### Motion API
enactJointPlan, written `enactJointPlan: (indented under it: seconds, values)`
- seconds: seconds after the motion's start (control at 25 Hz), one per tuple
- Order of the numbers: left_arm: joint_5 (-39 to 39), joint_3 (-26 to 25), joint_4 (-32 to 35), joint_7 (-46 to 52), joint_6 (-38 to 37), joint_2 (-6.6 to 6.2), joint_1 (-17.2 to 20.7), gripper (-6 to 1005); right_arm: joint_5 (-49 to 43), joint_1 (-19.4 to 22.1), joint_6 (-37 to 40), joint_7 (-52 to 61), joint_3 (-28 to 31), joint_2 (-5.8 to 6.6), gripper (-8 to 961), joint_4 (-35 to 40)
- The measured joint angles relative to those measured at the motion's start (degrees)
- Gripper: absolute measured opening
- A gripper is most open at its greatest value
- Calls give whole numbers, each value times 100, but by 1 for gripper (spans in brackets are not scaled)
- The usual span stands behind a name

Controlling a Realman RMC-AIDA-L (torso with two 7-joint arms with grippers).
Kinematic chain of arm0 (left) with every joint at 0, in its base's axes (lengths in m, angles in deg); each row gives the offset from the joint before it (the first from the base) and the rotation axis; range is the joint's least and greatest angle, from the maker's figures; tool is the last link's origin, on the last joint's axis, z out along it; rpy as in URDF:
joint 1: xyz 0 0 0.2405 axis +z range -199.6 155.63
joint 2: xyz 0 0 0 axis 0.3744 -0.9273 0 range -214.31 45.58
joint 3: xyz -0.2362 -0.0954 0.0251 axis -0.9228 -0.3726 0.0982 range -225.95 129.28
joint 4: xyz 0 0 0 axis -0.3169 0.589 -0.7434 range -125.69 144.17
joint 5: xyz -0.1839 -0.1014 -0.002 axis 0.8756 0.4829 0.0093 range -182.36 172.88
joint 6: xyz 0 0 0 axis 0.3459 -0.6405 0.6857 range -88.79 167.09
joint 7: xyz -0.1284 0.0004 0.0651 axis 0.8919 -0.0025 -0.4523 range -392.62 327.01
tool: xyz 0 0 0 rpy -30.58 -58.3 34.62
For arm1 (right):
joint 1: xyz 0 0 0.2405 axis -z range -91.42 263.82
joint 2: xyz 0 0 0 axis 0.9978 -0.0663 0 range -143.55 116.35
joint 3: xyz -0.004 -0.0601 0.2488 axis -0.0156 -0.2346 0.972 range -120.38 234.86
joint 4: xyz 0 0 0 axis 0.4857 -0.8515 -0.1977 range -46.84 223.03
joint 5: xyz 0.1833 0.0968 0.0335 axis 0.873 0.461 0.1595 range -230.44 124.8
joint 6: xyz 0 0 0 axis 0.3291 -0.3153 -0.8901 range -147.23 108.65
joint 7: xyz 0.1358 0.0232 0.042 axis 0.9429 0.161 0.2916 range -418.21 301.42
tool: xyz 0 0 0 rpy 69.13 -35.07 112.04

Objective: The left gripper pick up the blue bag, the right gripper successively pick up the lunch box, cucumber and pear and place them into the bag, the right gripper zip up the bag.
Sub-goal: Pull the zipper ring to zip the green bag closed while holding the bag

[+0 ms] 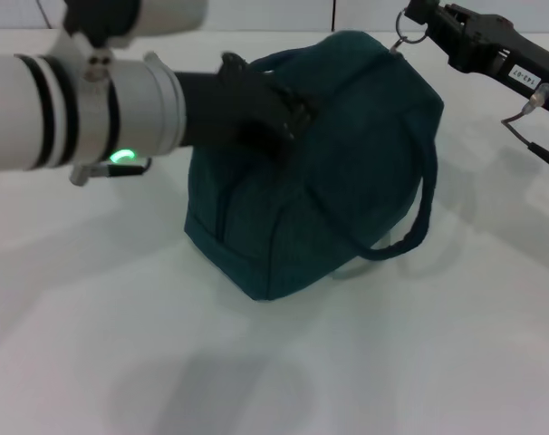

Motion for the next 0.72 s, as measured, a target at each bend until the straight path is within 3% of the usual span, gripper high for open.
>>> enactJointPlan:
  seconds: [0.2, 0.48, 0.72]
  values:
    - [447, -461, -83, 29, 54, 3, -29, 138, 0, -12, 5, 0, 0, -6, 17, 0]
    - [946, -949, -556, 52, 8, -7, -367, 256, 0, -17, 1, -5, 0, -9, 17, 0]
    - [973, -1008, -621, 115, -226, -3, -504, 504, 0, -16, -11, -9, 0, -5, 17, 0]
